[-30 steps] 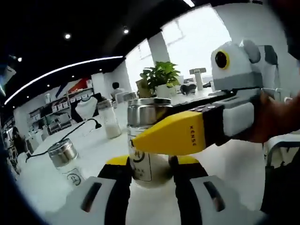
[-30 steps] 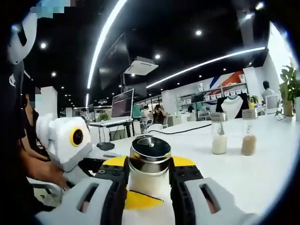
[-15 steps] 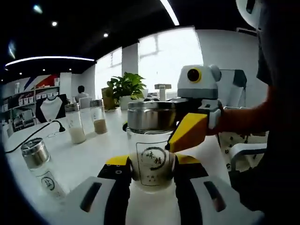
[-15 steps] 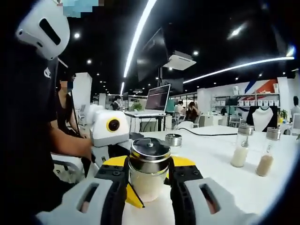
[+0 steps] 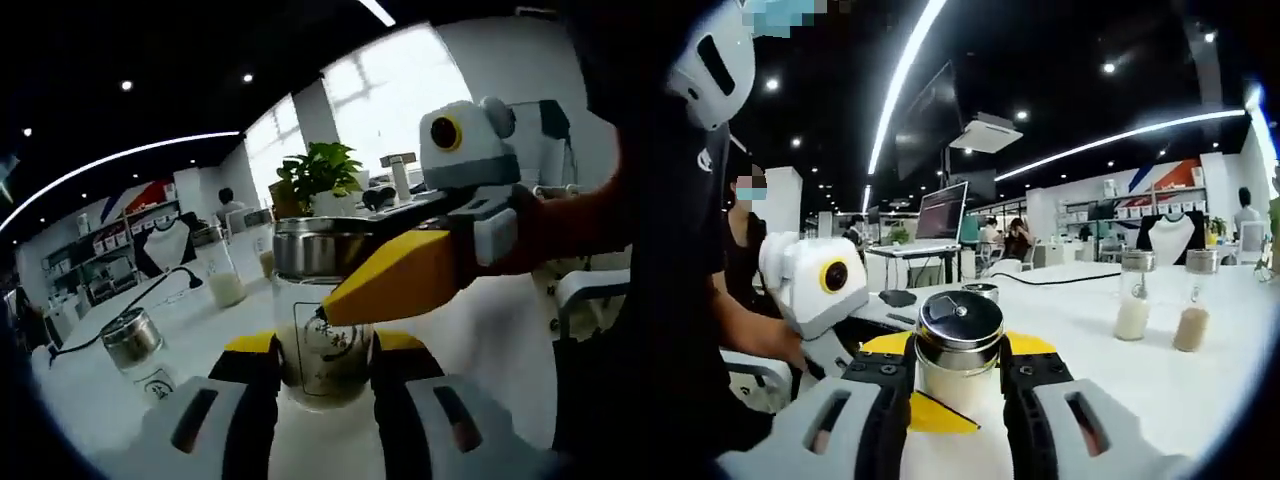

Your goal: Rotate the seasoning bottle until the label or dispensing opening points toward the visible target arrow and the bottle remains upright within the marked orientation range

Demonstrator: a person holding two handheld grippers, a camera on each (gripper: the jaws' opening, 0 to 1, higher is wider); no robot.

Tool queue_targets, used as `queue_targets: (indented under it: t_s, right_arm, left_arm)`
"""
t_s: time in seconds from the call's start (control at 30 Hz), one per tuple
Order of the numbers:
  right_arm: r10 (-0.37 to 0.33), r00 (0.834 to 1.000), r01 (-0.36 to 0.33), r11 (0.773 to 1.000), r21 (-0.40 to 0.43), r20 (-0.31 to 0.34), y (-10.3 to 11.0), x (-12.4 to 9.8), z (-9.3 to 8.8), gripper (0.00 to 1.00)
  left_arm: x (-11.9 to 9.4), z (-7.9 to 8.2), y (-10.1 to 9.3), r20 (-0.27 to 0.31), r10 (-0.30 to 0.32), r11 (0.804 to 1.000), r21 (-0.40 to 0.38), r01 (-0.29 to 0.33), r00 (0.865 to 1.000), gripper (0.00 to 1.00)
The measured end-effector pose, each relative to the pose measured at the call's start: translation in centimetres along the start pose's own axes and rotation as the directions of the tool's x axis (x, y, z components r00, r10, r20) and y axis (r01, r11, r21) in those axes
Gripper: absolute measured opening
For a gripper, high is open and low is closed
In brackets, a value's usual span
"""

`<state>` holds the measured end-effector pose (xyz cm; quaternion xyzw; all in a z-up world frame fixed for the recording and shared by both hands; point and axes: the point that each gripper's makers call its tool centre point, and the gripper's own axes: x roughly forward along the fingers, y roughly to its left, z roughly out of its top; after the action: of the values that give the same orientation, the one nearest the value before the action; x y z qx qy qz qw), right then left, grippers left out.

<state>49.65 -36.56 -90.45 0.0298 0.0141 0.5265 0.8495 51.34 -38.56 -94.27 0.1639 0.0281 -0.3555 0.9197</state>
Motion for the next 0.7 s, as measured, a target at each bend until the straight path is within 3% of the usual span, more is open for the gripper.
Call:
queue_targets:
  t_s: [0.2,0.33,0.5,0.57,0.7]
  right_arm:
    - [-0.054,0.998,0.052,0.991,0.124,0.014,-1.0,0.6,0.0,0.32]
    - [-0.068,0.998,0.066,0.99,0.127,0.01,-0.9,1.0,0.4,0.32]
    - [-0.076,0.997,0.077,0.99,0.119,-0.008,-0.9,1.4,0.8,0.32]
    - [-0.075,0.996,0.078,0.995,0.067,-0.045,-1.0,1.4,0.5,0.32]
    - [-0.052,0.996,0.056,0.997,0.055,-0.074,-1.2,1.6,0.4,0.32]
  left_arm:
    - [-0.3,0.2,0.9,0.0,0.116,0.993,0.012,-0.116,0.993,0.36]
    - [-0.5,0.4,1.7,-0.046,0.206,0.968,0.153,-0.197,0.977,0.36]
    - [-0.5,0.5,2.0,-0.027,0.219,0.971,0.104,-0.215,0.975,0.36]
    - [-0.3,0.2,1.8,-0.032,0.19,0.981,0.044,-0.189,0.981,0.36]
    - [-0.3,0.0,1.8,-0.016,0.157,0.988,0.007,-0.157,0.987,0.37]
